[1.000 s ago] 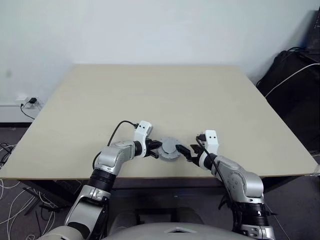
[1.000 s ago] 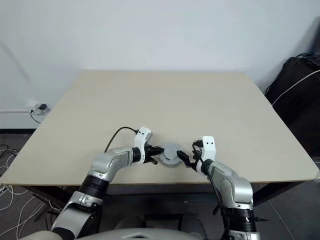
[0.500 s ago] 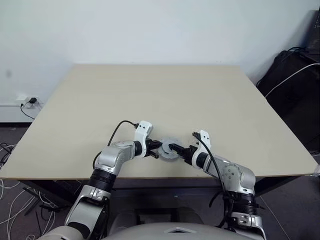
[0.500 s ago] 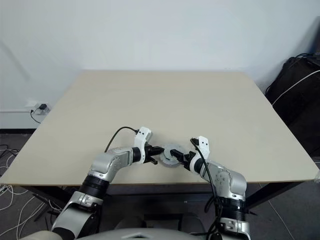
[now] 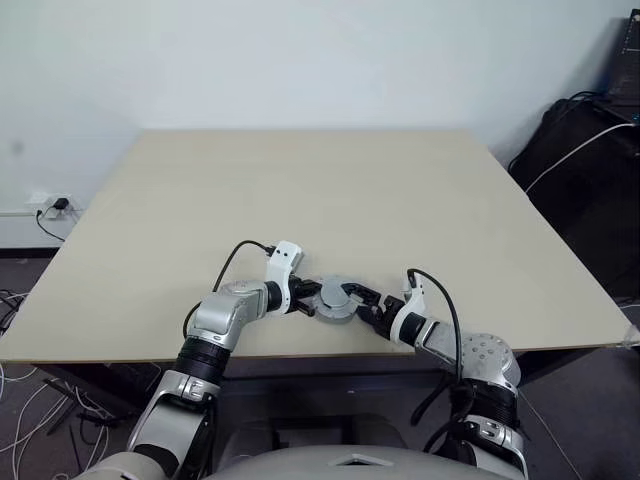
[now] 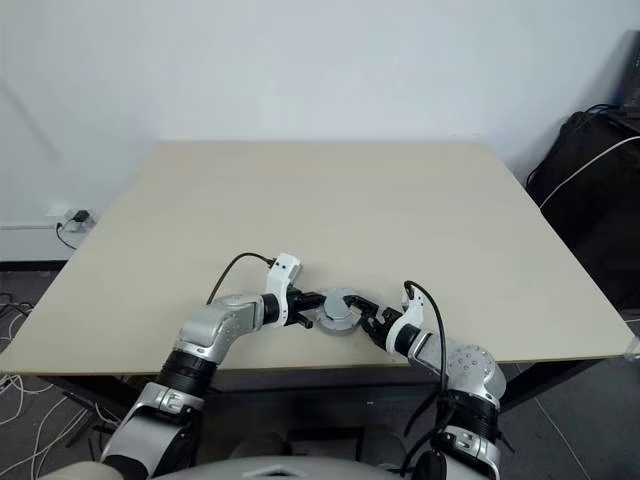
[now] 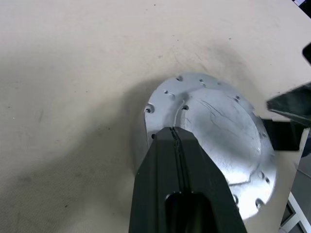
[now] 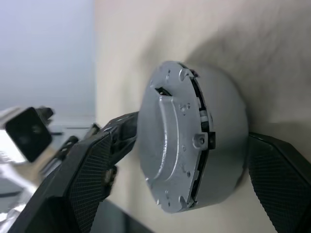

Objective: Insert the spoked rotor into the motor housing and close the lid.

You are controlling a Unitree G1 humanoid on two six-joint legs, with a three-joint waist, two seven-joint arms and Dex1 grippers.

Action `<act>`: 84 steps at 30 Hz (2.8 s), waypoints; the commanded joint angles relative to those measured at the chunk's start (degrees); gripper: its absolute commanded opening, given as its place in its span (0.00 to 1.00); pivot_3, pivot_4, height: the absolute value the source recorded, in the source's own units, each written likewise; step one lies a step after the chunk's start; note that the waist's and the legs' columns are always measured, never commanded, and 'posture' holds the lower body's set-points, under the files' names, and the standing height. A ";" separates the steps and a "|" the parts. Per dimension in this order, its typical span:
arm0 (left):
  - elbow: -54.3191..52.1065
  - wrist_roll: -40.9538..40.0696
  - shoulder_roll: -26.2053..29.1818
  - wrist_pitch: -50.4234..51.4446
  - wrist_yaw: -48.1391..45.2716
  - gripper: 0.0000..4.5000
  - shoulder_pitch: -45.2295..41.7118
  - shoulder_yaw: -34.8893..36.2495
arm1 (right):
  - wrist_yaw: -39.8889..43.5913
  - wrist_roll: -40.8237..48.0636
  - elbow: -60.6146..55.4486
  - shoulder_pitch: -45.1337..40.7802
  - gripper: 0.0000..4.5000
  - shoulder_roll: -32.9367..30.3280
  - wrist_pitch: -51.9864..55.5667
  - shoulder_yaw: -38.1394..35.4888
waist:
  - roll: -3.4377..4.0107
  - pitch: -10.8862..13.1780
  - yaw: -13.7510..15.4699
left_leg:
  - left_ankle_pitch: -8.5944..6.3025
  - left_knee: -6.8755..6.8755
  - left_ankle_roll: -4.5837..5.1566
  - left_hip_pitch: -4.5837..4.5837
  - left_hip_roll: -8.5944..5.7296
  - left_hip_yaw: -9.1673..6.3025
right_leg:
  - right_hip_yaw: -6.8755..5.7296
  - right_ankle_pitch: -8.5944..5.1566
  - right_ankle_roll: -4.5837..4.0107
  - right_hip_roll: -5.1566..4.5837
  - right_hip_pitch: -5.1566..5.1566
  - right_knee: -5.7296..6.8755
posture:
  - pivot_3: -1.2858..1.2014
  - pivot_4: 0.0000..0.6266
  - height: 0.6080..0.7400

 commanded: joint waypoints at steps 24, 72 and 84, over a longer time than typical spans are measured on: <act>-0.75 0.76 -1.44 1.43 -0.67 0.00 1.73 -1.32 | -1.67 5.92 -6.14 3.01 0.27 2.43 2.02 2.36 | 0.09 0.04 -0.36 | 0.00 -0.02 0.00 -0.04 0.00 0.01 | 0.03 0.00 0.03 0.01 -0.05 -0.02 | 0.52 0.00 1.00; -31.17 -27.50 -14.75 -11.07 13.67 0.00 31.86 16.10 | -6.84 30.03 -9.69 2.62 0.27 5.21 -4.46 3.12 | 0.08 0.26 -0.59 | -0.03 -0.04 0.04 -0.73 0.04 0.04 | 0.03 -0.09 0.16 0.03 -0.78 -0.05 | 0.52 0.00 1.00; -31.30 -55.18 -16.45 -5.24 13.81 0.66 38.50 15.71 | -8.28 33.20 -8.26 1.18 0.27 2.14 -7.53 7.52 | 0.11 0.28 -0.61 | -0.03 -0.03 0.04 -0.74 0.06 0.05 | 0.05 -0.14 0.22 0.02 -0.83 -0.04 | 0.52 0.00 1.00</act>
